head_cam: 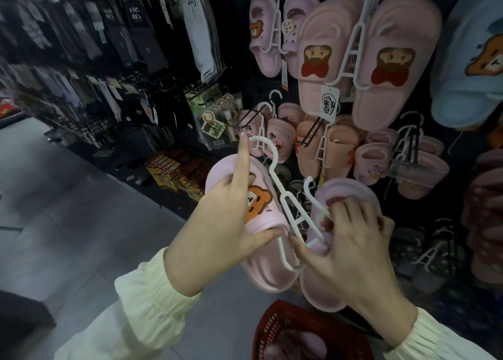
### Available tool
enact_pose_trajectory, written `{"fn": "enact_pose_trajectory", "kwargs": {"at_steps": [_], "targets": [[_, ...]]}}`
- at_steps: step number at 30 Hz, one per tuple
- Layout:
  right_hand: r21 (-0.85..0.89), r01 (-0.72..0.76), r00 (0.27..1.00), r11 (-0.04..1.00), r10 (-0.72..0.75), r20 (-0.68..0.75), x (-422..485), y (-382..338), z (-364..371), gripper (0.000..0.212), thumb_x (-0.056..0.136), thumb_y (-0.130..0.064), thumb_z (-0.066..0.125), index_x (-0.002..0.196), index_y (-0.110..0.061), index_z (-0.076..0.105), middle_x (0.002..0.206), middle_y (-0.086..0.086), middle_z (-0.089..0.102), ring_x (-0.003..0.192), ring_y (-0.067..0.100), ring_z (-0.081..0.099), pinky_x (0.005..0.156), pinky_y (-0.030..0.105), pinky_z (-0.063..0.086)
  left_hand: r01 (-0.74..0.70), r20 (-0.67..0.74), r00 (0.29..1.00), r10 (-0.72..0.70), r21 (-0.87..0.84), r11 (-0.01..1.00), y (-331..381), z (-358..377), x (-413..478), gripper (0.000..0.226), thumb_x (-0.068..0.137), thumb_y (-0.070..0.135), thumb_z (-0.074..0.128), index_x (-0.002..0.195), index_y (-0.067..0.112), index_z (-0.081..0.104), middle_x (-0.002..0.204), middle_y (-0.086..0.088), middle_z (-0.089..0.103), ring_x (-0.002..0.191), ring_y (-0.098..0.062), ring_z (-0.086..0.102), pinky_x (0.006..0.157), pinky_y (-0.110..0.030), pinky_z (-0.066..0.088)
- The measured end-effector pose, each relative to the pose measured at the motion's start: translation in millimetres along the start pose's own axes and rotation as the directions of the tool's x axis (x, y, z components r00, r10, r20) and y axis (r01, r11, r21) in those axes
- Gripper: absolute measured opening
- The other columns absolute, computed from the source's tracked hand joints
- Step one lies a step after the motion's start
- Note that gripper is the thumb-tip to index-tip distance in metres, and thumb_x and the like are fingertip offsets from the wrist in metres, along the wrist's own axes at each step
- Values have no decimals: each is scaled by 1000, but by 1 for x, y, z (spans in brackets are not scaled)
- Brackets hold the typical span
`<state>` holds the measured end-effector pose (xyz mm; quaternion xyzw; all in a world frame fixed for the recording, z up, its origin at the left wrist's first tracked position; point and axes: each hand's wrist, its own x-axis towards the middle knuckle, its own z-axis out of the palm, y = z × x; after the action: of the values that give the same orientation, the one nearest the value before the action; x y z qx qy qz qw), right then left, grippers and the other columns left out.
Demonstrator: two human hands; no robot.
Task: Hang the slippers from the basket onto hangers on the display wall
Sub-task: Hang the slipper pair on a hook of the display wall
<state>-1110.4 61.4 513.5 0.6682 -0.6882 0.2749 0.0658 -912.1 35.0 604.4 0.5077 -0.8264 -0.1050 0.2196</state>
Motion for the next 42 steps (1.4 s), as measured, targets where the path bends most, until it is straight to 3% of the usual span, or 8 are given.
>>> {"fn": "enact_pose_trajectory", "kwargs": {"at_steps": [6,13,19,26,30,33,36,42], "targets": [[-4,-20,1000,1000,20,22,6,-3,-5,72,76,-85,44,92,-16,53,94,1,53,95,25,47,77,41,34,-59,-27,998,62,76,995,0,-4,-2,133,74,62,77,155,27,-24,115,-2,61,107,-12,53,87,-23,43],[94,-35,994,995,25,104,7,-5,-3,70,81,-88,28,94,-23,49,97,-5,51,99,20,46,81,42,35,-98,0,995,99,126,987,-3,-8,-3,123,78,52,77,158,24,-12,115,0,62,111,-14,54,89,-28,48],[221,-102,995,970,100,19,7,0,6,45,100,-47,21,88,-19,56,93,1,59,99,27,52,79,41,28,-106,122,987,100,41,994,3,-5,-12,120,81,50,74,155,30,-18,111,8,56,105,-6,48,87,-29,46],[247,-187,973,951,213,-85,12,-9,3,43,100,-38,22,88,-17,57,91,3,60,97,29,52,79,45,32,-182,106,979,173,76,980,9,11,-20,112,82,57,66,157,33,-13,109,23,43,111,-3,42,86,-17,35],[239,-201,956,950,244,-165,12,-19,-3,39,101,-34,25,87,-15,57,90,5,60,93,28,48,78,44,30,-217,33,976,215,153,964,12,16,-21,109,78,67,64,160,25,5,126,12,50,121,-11,44,102,-28,42],[269,-171,954,948,228,-195,13,-27,-11,35,100,-33,27,85,-18,54,89,1,58,90,24,46,76,41,26,-197,-2,979,205,258,946,18,22,-19,114,72,74,65,159,18,17,123,2,51,117,-18,47,99,-35,44],[293,-130,965,947,188,-182,11,-34,-17,31,99,-34,28,84,-22,52,90,-2,57,90,22,46,76,39,25,-152,-75,981,179,280,948,23,26,-19,99,78,64,63,156,13,30,113,-1,52,109,-19,50,92,-29,40],[388,-74,993,919,104,-56,12,-27,-26,27,98,-39,29,83,-26,48,93,-7,55,93,17,44,79,43,32,-168,-36,982,185,274,947,15,20,-22,100,77,57,68,157,15,27,120,0,52,117,-20,48,99,-36,42]]}}
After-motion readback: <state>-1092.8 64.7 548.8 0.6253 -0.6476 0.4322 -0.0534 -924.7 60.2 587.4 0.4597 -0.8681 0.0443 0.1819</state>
